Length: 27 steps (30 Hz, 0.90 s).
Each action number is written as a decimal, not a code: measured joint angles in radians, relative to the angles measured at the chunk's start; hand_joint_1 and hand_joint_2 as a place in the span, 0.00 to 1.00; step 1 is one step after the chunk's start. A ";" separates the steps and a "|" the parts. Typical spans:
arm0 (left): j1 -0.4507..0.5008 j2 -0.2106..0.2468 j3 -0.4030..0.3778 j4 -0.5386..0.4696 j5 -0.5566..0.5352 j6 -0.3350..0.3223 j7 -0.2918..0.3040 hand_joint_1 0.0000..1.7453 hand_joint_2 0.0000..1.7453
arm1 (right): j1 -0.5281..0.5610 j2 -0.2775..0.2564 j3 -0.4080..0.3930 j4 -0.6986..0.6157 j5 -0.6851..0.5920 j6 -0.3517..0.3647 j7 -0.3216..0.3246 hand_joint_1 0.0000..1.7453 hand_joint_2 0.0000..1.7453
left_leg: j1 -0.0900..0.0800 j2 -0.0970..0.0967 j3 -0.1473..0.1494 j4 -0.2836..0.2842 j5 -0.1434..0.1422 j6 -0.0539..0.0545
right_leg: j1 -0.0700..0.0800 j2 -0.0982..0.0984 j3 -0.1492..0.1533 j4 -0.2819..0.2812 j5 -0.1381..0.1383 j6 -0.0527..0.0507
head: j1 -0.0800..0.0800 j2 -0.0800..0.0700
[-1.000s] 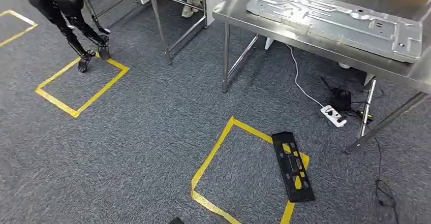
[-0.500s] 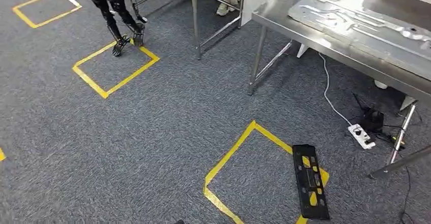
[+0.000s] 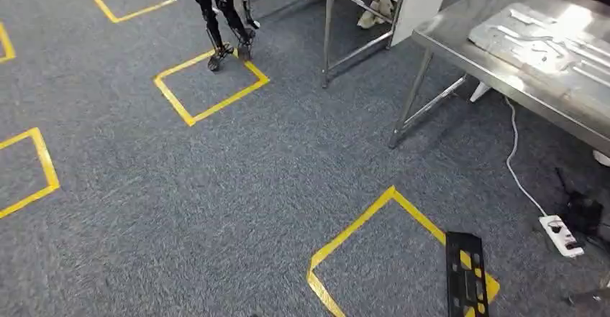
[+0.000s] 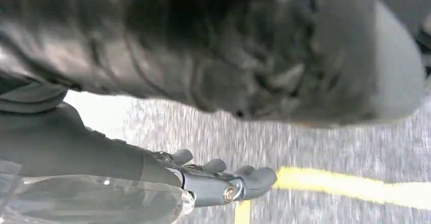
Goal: Take the parts from the cabinet and place them on the table.
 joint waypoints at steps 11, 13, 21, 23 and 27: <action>0.004 0.032 -0.013 -0.010 0.021 0.042 0.003 0.00 0.00 | 0.007 0.006 0.005 0.002 0.030 0.056 0.009 0.00 0.00 | -0.016 0.158 -0.027 0.044 0.020 0.005 | 0.017 -0.149 0.032 -0.012 -0.012 -0.038 | -0.017 0.000; -0.005 0.035 -0.013 -0.010 0.029 0.042 0.005 0.00 0.00 | 0.008 0.008 0.013 0.002 0.042 0.061 0.022 0.00 0.00 | -0.031 0.196 -0.004 -0.004 0.005 0.015 | 0.023 -0.170 0.034 -0.014 -0.018 -0.030 | -0.017 0.000; 0.002 0.047 -0.013 -0.010 0.097 0.024 0.019 0.00 0.00 | 0.005 0.004 0.050 0.002 0.100 0.074 0.047 0.00 0.00 | -0.011 0.105 0.018 -0.051 0.029 0.032 | 0.011 -0.074 -0.067 0.219 -0.141 0.003 | -0.002 0.000; 0.005 0.049 -0.013 -0.010 0.098 0.023 0.019 0.00 0.00 | 0.005 0.002 0.059 0.002 0.102 0.074 0.050 0.00 0.00 | -0.009 0.077 0.019 -0.047 0.027 0.030 | 0.005 -0.073 -0.102 0.267 -0.135 0.012 | -0.002 0.000; 0.008 0.052 -0.013 -0.010 0.111 0.015 0.020 0.00 0.00 | 0.008 -0.002 0.068 0.002 0.118 0.077 0.052 0.00 0.00 | 0.003 0.023 0.012 -0.013 0.012 0.008 | -0.014 -0.031 0.007 0.009 0.008 0.026 | -0.002 0.000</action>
